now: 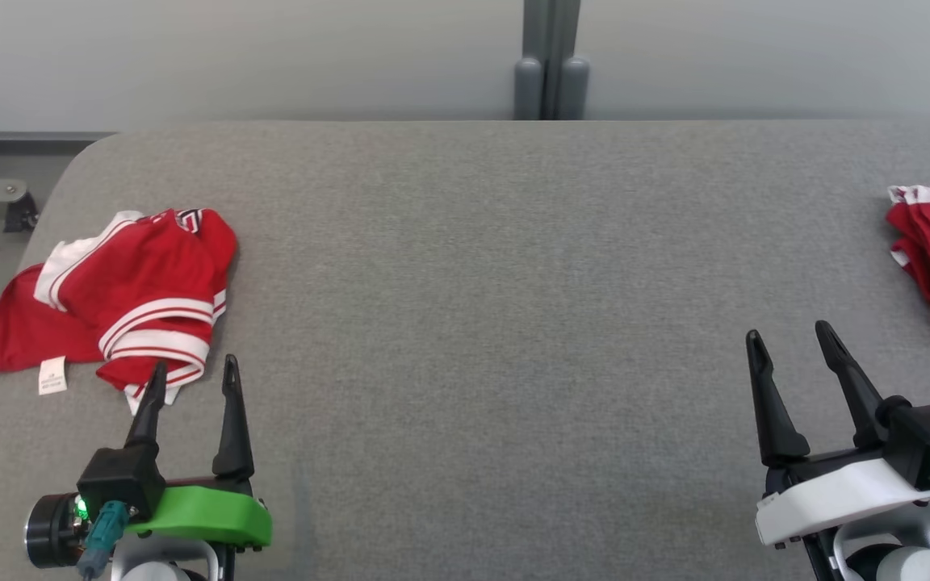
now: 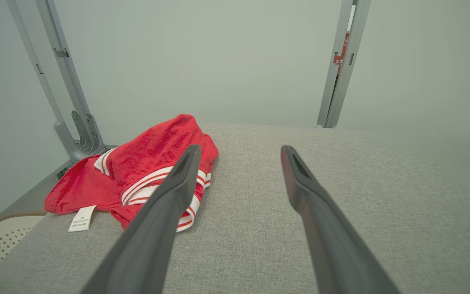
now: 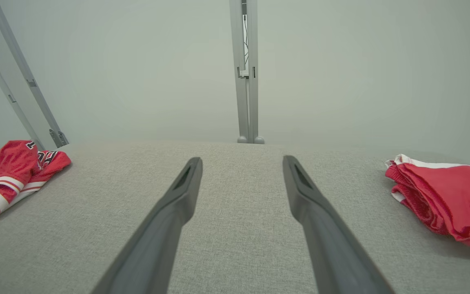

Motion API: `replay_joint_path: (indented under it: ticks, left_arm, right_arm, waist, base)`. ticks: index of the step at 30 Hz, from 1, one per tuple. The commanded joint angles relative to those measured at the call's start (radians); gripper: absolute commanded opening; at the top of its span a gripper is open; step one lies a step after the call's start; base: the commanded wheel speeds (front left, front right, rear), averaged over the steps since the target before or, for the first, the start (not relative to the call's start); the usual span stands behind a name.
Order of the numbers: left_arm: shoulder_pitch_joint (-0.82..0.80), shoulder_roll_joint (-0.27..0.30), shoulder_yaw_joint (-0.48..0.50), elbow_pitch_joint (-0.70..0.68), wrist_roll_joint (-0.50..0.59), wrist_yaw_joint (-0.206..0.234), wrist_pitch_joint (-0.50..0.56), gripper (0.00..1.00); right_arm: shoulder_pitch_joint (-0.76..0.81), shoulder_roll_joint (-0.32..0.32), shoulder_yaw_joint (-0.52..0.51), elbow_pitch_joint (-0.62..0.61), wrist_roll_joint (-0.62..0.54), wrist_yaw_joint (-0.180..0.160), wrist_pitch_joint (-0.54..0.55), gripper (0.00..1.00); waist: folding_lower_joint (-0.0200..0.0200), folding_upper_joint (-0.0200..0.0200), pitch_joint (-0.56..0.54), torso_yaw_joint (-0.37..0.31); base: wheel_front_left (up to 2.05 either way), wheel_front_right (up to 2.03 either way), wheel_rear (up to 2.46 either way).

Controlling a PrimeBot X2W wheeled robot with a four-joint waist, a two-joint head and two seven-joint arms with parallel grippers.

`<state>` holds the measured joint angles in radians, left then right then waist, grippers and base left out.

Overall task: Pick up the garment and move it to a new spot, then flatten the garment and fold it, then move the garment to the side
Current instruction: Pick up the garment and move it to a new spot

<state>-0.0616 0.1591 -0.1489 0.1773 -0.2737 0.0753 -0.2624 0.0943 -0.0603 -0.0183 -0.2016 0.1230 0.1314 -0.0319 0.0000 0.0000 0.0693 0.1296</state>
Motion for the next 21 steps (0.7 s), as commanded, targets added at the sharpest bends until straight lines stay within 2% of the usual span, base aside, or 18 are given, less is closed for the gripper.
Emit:
replay_joint_path:
  ticks: [1, 8, 12, 16, 21]
  left_arm:
    - [-0.017, -0.002, 0.012, -0.002, 0.010, 0.002, -0.003, 1.00]
    - [-0.023, -0.018, 0.067, -0.011, 0.016, -0.004, -0.003, 1.00]
    - [-0.024, -0.034, 0.088, -0.013, 0.026, -0.015, -0.003, 1.00]
    - [-0.034, -0.049, 0.107, -0.007, 0.033, -0.026, -0.003, 1.00]
    - [-0.070, -0.068, 0.126, 0.019, 0.041, -0.037, -0.003, 1.00]
  right_arm:
    - [-0.017, -0.003, 0.004, -0.008, 0.008, -0.002, 0.001, 1.00]
    - [-0.046, -0.024, 0.043, -0.013, 0.012, -0.002, 0.013, 1.00]
    - [-0.061, -0.035, 0.052, -0.017, 0.012, -0.002, 0.023, 1.00]
    - [-0.073, -0.045, 0.055, -0.022, 0.016, -0.002, 0.034, 1.00]
    - [-0.095, -0.058, 0.063, -0.035, 0.015, -0.002, 0.050, 1.00]
  waist:
    - [0.0000, 0.0000, 0.014, 0.078]
    - [0.0000, 0.0000, 0.023, 0.200]
    - [0.0000, 0.0000, 0.032, 0.247]
    - [0.0000, 0.0000, 0.050, 0.267]
    - [0.0000, 0.0000, 0.096, 0.259]
  base:
    - [0.00, 0.00, 0.00]
    - [0.00, 0.00, 0.00]
    - [0.00, 0.00, 0.00]
    - [0.00, 0.00, 0.00]
    - [0.00, 0.00, 0.00]
